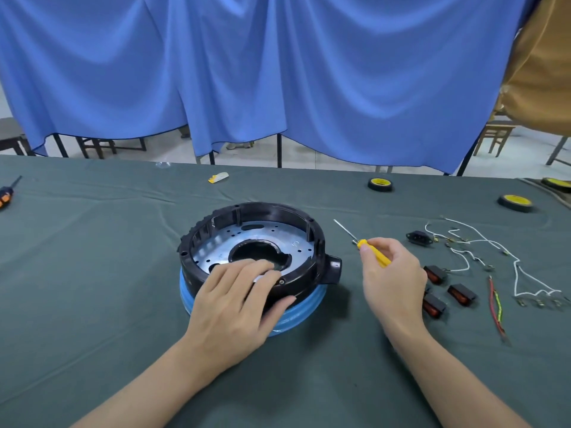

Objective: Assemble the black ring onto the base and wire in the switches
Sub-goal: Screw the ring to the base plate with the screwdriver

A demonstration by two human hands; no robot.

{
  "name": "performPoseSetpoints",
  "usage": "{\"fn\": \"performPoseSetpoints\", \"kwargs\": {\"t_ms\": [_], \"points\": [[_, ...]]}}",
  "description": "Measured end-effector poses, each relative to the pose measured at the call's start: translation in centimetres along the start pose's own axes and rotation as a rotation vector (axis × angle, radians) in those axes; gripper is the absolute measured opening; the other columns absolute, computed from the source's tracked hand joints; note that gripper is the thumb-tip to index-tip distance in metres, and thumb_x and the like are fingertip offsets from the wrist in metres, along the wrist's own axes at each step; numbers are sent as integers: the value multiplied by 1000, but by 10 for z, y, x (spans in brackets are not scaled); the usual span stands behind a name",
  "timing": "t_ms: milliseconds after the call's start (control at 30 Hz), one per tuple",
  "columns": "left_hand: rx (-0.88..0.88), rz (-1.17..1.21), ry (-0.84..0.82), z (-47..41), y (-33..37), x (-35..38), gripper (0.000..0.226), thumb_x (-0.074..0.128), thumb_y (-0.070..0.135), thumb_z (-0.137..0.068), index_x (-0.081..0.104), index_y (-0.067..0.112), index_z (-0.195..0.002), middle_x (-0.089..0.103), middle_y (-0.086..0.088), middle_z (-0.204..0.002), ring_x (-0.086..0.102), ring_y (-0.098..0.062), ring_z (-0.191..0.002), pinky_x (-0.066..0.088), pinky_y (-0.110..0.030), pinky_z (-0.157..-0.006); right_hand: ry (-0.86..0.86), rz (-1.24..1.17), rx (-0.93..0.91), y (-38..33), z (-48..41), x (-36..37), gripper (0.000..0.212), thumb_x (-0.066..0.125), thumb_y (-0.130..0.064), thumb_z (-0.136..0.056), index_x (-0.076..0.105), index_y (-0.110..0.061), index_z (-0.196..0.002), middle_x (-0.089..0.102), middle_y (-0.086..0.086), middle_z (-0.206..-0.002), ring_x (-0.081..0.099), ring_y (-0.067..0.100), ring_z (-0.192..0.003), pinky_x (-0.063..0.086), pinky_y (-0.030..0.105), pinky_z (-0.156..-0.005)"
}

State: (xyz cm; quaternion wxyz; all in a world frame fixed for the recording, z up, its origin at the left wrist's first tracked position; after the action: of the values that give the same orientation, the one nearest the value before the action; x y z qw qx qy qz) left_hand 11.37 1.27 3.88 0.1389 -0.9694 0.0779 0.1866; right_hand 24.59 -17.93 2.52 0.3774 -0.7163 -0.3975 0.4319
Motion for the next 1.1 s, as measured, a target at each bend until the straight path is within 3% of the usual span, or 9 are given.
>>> {"fn": "performPoseSetpoints", "kwargs": {"t_ms": [267, 367, 433, 567, 767, 867, 967, 1033, 1100], "points": [[7, 47, 16, 5, -4, 0, 16, 74, 27, -87, 77, 12, -87, 70, 0, -82, 65, -21, -80, 47, -34, -72, -67, 310, -96, 3, 6, 3, 10, 58, -30, -91, 61, -20, -94, 66, 2, -83, 52, 25, -80, 40, 34, -71], [-8, 91, 26, 8, -9, 0, 13, 72, 26, -88, 72, 13, -91, 70, 0, -82, 64, -20, -81, 46, -35, -74, -158, 404, -114, 5, 10, 8, 10, 59, -29, -90, 59, -19, -93, 67, 5, -86, 57, 29, -86, 47, 37, -74], [-12, 105, 20, 8, -13, 0, 13, 70, 25, -89, 65, 14, -94, 70, -1, -83, 63, -20, -83, 44, -35, -76, -213, 480, -165, 5, 14, 13, 7, 59, -22, -88, 56, -17, -90, 65, 2, -87, 51, 24, -85, 41, 34, -70], [-42, 75, 32, -2, -13, 1, 26, 66, 25, -90, 67, 8, -71, 69, -2, -82, 66, -25, -81, 44, -42, -75, -260, 522, -242, 1, 17, 22, 13, 57, -14, -85, 45, -19, -85, 53, -3, -84, 40, 19, -84, 26, 29, -68], [-152, -118, 75, -29, -1, 5, 35, 67, 31, -88, 55, 10, -62, 65, -4, -78, 63, -29, -74, 40, -43, -75, -217, 537, -266, -2, 18, 20, 5, 56, -22, -88, 55, -17, -88, 59, -2, -90, 48, 22, -90, 36, 32, -71], [-216, -172, -138, -48, 6, 19, 31, 57, 33, -89, 52, 12, -67, 57, -4, -70, 55, -30, -69, 37, -42, -72, -156, 494, -259, -5, 14, 18, 8, 56, -22, -89, 60, -17, -91, 63, -3, -96, 49, 21, -93, 41, 34, -74], [-262, -189, -433, -64, 19, 44, 29, 62, 40, -83, 55, 12, -76, 56, -7, -69, 53, -29, -68, 38, -37, -64, -146, 453, -258, -5, 9, 17, 7, 57, -20, -89, 61, -15, -89, 65, -2, -96, 52, 22, -93, 41, 35, -77], [-304, -209, -596, -70, 25, 61, 43, 61, 49, -84, 60, 8, -100, 60, -8, -84, 55, -28, -81, 39, -37, -66, -176, 449, -284, -5, 9, 19, 6, 58, -19, -89, 61, -15, -88, 64, -2, -92, 54, 22, -90, 39, 33, -76], [-344, -208, -713, -69, 26, 79, 61, 47, 53, -93, 44, 5, -131, 56, -11, -110, 50, -28, -101, 37, -39, -75, -224, 469, -316, -5, 11, 21, 4, 59, -17, -88, 62, -15, -88, 64, -2, -91, 55, 22, -88, 40, 33, -76]]}}
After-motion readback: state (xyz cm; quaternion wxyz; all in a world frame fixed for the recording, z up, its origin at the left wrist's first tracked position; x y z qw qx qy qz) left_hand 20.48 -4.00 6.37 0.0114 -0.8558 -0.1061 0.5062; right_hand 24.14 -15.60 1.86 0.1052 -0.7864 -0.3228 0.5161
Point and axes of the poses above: each hand's wrist, its own z-axis away from the middle knuckle, its own x-axis out of the palm, y = z × x, the point moved 6 cm from there along -z, towards the middle knuckle
